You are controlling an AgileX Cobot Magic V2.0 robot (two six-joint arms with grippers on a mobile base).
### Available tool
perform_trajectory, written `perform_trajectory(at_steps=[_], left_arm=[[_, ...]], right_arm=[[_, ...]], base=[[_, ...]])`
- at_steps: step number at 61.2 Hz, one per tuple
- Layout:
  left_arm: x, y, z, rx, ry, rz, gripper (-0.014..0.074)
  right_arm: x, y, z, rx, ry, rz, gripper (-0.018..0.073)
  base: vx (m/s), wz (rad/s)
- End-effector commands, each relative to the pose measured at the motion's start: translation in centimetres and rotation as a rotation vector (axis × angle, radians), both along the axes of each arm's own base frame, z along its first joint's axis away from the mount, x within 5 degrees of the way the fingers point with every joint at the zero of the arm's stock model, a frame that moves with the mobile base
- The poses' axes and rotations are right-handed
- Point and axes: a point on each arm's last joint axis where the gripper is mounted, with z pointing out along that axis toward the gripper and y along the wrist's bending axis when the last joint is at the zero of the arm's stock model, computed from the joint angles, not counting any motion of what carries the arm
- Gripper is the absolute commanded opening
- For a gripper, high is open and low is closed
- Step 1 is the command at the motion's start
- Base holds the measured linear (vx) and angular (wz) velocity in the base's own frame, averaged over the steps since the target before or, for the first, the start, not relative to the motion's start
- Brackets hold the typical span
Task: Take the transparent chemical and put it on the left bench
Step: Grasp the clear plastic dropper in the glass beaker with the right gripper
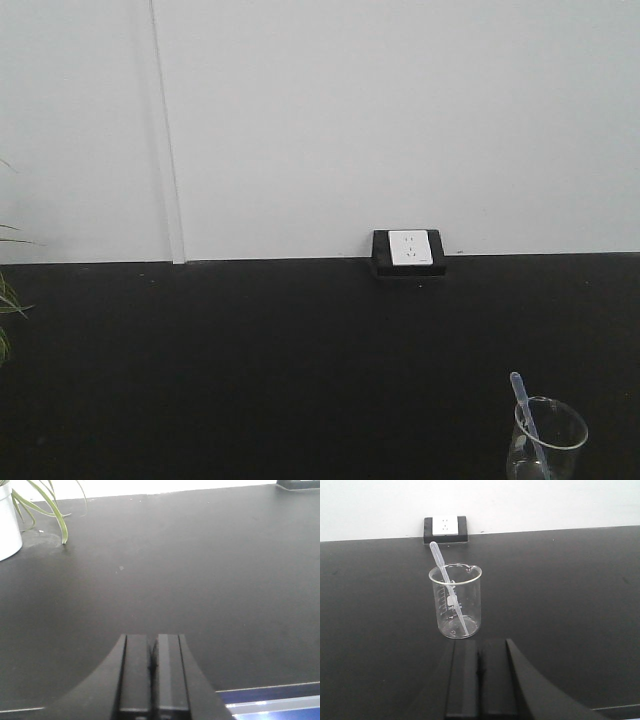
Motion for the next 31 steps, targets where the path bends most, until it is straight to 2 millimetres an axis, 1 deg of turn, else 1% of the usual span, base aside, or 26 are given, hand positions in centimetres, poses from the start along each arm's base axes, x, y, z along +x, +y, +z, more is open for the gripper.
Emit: perform_trajectory(at_steps=[1, 31], left_arm=[[-0.15, 0.02, 0.27, -0.014, -0.081, -0.001, -0.0003], [-0.15, 0.02, 0.27, -0.014, -0.081, -0.001, -0.0003]], right_arm=[[0.15, 0.04, 0.51, -0.011, -0.07, 0.004, -0.0007], [0.15, 0.04, 0.51, -0.011, -0.07, 0.004, -0.0007]], base=[[0.0, 0.0], [0.0, 0.0]])
